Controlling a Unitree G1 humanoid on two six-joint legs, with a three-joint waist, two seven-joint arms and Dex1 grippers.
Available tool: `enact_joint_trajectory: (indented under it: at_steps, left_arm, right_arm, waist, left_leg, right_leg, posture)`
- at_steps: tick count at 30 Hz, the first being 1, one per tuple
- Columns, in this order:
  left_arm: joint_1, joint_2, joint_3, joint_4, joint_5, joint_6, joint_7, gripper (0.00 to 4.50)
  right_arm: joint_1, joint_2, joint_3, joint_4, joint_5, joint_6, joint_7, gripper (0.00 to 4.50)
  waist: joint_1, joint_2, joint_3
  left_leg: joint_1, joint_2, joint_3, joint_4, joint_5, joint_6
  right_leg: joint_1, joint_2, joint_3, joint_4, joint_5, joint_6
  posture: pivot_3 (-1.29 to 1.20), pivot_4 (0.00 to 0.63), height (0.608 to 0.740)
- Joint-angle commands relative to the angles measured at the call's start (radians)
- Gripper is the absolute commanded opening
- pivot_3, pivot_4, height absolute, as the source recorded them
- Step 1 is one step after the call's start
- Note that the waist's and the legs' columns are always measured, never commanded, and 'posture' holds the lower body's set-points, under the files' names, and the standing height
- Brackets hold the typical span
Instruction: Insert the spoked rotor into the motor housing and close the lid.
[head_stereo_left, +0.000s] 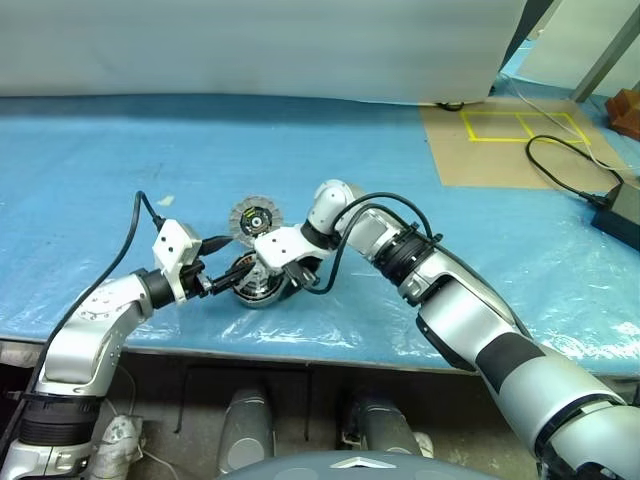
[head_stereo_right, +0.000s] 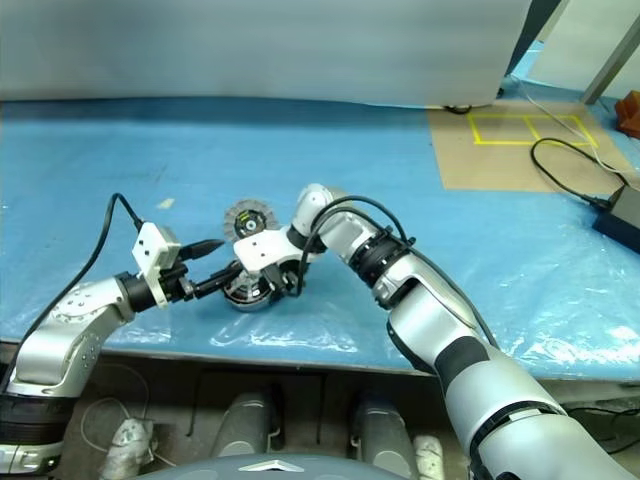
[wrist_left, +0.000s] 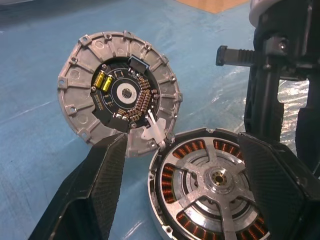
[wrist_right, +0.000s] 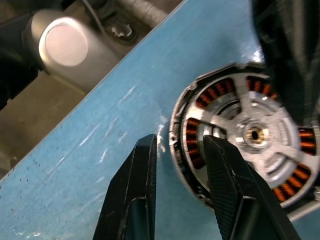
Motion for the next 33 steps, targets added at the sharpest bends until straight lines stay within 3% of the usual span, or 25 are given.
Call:
enact_joint_trajectory:
  at_steps: [1, 6, 11, 14, 17, 20, 27, 33]
  left_arm:
    - [-0.007, 0.018, 0.026, -0.021, -0.03, -0.008, -0.033, 3.72]
    - [-0.002, 0.072, 0.075, -0.041, -0.072, 0.014, -0.083, 3.72]
    - [-0.009, 0.117, 0.106, 0.004, -0.053, -0.01, -0.088, 3.72]
    - [-0.027, 0.11, 0.112, 0.025, -0.048, -0.019, -0.074, 3.72]
    - [-0.044, 0.106, 0.105, 0.025, -0.058, -0.011, -0.071, 3.72]
    - [-0.052, 0.109, 0.105, 0.006, -0.084, 0.014, -0.082, 3.72]
    - [-0.036, 0.121, 0.117, -0.001, -0.073, 0.01, -0.073, 3.72]
    - [-0.012, 0.109, 0.111, -0.033, -0.075, 0.015, -0.05, 3.72]
  right_arm:
    - [-0.085, -0.013, -0.107, -0.096, 0.096, 0.058, 0.042, 1.53]
    - [-0.082, -0.112, -0.242, -0.198, 0.222, 0.17, 0.045, 1.53]
    - [-0.127, -0.146, -0.392, 0.066, 0.232, 0.174, -0.222, 1.53]
    - [-0.185, -0.112, -0.495, 0.285, 0.25, 0.149, -0.432, 0.93]
    - [-0.209, -0.066, -0.537, 0.417, 0.236, 0.127, -0.547, 0.02]
    - [-0.203, -0.016, -0.561, 0.513, 0.223, 0.127, -0.647, 0.02]
    - [-0.169, 0.06, -0.594, 0.594, 0.216, 0.141, -0.688, 0.02]
    - [-0.129, 0.103, -0.62, 0.59, 0.234, 0.163, -0.591, 0.02]
  waist:
    - [0.0, 0.0, 0.0]
    - [0.005, 0.0, 0.0]
    - [0.006, 0.0, 0.0]
    - [0.006, 0.001, 0.001]
    - [-0.001, 0.001, 0.001]
    - [-0.003, 0.001, 0.001]
    - [0.001, 0.001, 0.001]
    - [0.004, 0.002, 0.001]
  left_leg:
    - [-0.001, 0.0, 0.0, 0.0, 0.0, 0.0]
    - [-0.001, 0.0, 0.0, -0.001, 0.002, 0.003]
    - [0.0, 0.0, 0.0, -0.001, 0.001, 0.001]
    - [0.0, -0.001, 0.0, -0.001, 0.001, -0.003]
    - [-0.001, 0.0, 0.0, -0.002, 0.002, -0.005]
    - [-0.003, 0.0, 0.001, -0.002, 0.004, -0.002]
    - [-0.008, 0.0, 0.001, -0.001, 0.004, -0.002]
    - [-0.007, 0.0, 0.001, -0.001, 0.004, -0.002]
  right_leg:
    - [-0.001, 0.0, 0.0, 0.0, 0.0, 0.0]
    - [-0.001, 0.0, 0.0, -0.002, 0.0, 0.0]
    - [0.001, 0.0, 0.0, -0.002, 0.0, 0.0]
    - [0.0, 0.0, 0.0, -0.001, 0.0, 0.0]
    - [-0.002, 0.0, 0.0, -0.001, 0.0, 0.0]
    - [-0.004, 0.0, 0.0, -0.001, 0.0, 0.0]
    - [-0.008, 0.0, -0.001, -0.001, 0.0, 0.0]
    - [-0.007, 0.0, -0.001, -0.001, 0.0, 0.0]
  posture:
    - [0.0, 0.15, 0.74]
    - [0.0, 0.15, 0.74]
    - [0.0, 0.15, 0.74]
    - [0.0, 0.15, 0.74]
    - [0.0, 0.15, 0.74]
    - [0.0, 0.15, 0.74]
    - [0.0, 0.15, 0.74]
    - [0.0, 0.15, 0.74]
